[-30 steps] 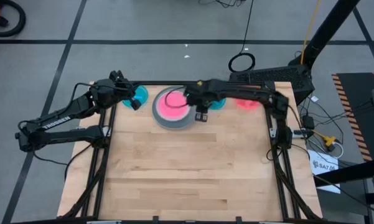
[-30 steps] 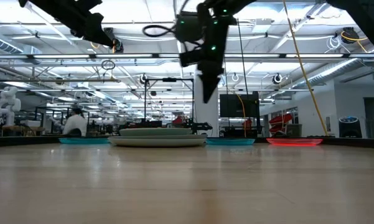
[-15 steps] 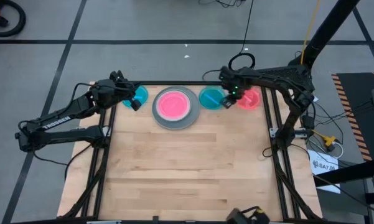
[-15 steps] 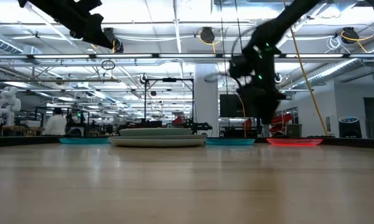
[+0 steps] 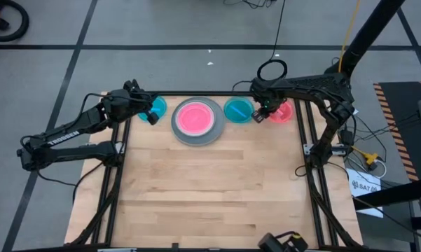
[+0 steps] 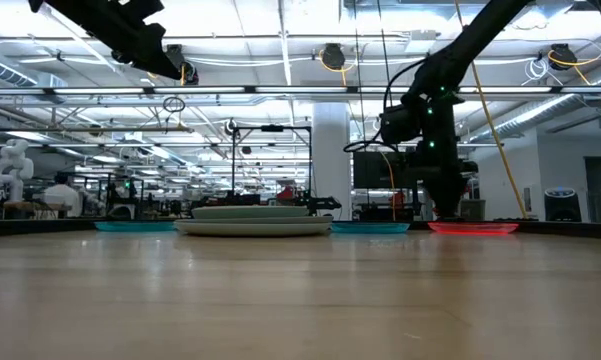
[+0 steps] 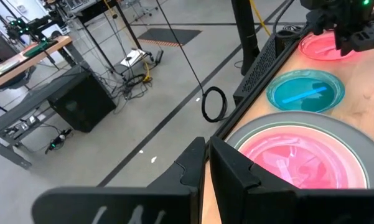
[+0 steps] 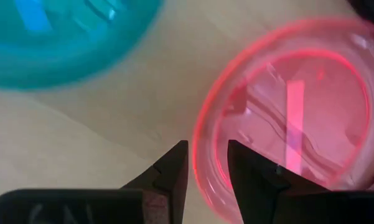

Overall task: Stack plastic plates
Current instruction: Stack the pink plate on top of the pink plate

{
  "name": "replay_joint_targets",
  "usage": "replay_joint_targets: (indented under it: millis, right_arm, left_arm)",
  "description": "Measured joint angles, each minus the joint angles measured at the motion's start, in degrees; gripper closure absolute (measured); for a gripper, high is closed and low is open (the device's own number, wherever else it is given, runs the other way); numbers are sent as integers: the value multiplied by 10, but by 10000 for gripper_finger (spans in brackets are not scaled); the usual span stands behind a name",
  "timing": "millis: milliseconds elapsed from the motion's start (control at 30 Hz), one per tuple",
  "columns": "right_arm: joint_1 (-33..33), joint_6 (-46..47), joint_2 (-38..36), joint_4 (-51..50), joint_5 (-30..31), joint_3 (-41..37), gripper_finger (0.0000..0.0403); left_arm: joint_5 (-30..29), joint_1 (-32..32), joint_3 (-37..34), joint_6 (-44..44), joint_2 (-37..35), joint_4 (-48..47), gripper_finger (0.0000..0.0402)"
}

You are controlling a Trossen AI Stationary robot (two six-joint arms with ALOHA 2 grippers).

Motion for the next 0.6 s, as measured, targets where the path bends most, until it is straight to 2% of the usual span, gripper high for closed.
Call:
replay_joint_targets:
  millis: [467,600]
  right_arm:
    - [1,7,45,47,3,0,298]
    - [3,9,55,50,26,1,298]
  left_arm:
    - [0,0,0,0,0,-1,371]
    - [0,0,0,0,0,-2,371]
